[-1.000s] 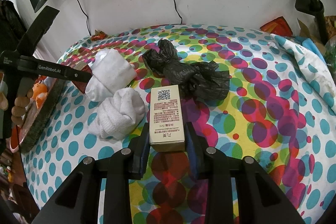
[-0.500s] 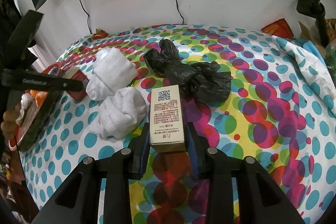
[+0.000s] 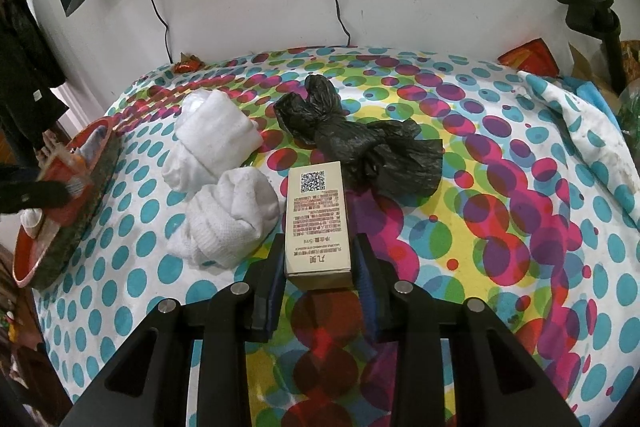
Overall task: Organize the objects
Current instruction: 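Carry the gold MARUBI box onto the red tray and open the left gripper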
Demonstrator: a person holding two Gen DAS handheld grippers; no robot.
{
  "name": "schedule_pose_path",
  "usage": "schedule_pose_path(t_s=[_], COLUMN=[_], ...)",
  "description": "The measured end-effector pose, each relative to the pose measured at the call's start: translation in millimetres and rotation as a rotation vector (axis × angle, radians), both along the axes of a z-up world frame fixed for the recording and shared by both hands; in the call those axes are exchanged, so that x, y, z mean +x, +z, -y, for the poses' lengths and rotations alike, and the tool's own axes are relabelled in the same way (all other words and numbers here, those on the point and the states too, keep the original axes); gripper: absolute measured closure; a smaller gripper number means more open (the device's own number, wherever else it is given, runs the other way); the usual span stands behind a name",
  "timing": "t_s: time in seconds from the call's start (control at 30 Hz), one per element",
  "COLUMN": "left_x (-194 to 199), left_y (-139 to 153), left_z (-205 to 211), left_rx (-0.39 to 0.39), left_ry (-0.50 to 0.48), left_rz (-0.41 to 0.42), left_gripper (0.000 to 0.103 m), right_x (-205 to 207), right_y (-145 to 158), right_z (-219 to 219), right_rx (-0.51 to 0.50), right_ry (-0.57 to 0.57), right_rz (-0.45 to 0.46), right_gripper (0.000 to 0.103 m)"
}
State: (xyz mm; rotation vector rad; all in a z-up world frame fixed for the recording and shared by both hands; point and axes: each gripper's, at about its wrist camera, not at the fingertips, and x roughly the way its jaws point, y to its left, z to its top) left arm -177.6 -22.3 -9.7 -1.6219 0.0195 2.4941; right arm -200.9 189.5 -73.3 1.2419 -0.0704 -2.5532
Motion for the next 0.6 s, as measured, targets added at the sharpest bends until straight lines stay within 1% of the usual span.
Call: schedule_pose_path(t_s=[0.17,0.23,0.5,0.6], left_x=[26.0,37.7,65.6,70.8], left_y=[10.3,17.5,36.2,36.4], left_z=[21.7,38.2,109.8,136.4], left_rx=[0.009,0.014,-0.017,-0.055], left_ry=[0.027,0.049,0.184,0.232], left_rz=[-0.002,-0.013,-0.034,-0.037], left_gripper=[0.055,0.055,0.055,0.055], right_x=[-1.9,-1.6,-1.5,-1.8], right_y=[-0.1,-0.2,-0.7,-1.0], right_z=[2.0,3.6,5.5,6.2], right_rx=[0.019,0.027,0.036,0.044], right_ry=[-0.002,-0.002,-0.002,-0.002], right_rz=[-0.002,-0.003,-0.005,-0.006], right_gripper=[0.072,0.072,0.072,0.072])
